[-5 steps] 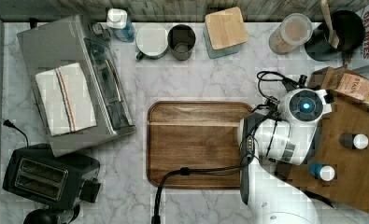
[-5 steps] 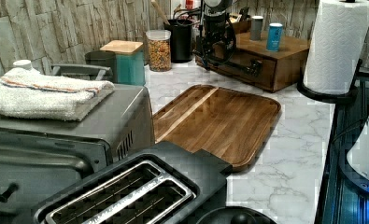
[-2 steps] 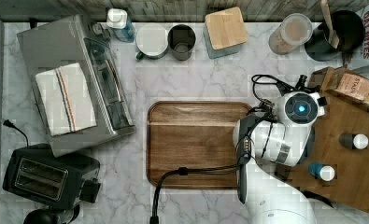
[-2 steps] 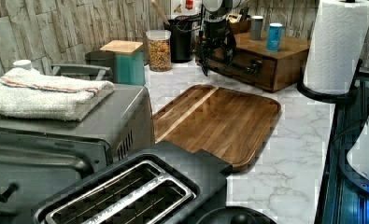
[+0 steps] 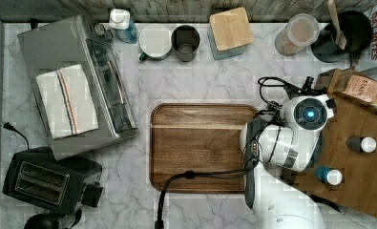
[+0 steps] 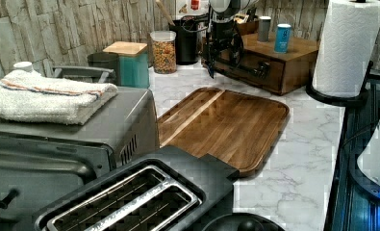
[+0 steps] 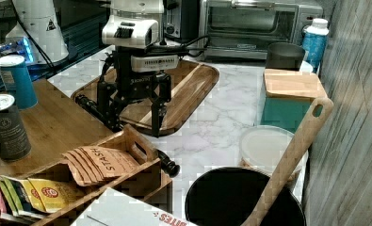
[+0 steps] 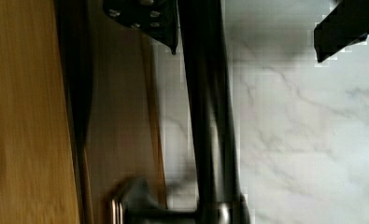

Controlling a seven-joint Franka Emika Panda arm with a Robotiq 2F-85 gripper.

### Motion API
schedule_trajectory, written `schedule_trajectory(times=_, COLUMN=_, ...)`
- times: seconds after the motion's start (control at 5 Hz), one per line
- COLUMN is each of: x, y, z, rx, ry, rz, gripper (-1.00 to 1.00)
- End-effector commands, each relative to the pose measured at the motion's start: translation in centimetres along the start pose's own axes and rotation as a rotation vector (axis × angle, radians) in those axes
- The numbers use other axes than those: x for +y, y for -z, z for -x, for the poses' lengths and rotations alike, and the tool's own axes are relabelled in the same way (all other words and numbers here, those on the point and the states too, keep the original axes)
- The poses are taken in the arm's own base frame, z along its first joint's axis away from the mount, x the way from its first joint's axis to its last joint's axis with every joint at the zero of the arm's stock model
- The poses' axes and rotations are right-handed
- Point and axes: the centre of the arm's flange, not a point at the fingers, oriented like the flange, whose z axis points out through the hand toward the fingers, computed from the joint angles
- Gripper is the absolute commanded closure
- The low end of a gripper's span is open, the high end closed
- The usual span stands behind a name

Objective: Open the drawer.

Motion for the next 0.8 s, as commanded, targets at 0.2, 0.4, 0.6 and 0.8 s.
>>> schedule_trajectory(times=0.2, x=-0.9, y=0.9, z=-1.9, rx=-0.085, ry=0.053, rz=-0.137, gripper=-1.0)
schedule_trajectory(times=0.4, x=-4.1, y=1.9, z=-2.0, rx=-0.085, ry=0.03, rz=-0.183, gripper=-1.0)
schedule_trajectory(times=0.6, x=-8.9, y=2.8, z=-1.5, rx=-0.081, ry=0.014, rz=-0.208, gripper=-1.0)
schedule_trajectory(times=0.8, x=-13.7, y=3.7, z=-0.6, rx=-0.068, ry=0.06, rz=-0.221, gripper=-1.0)
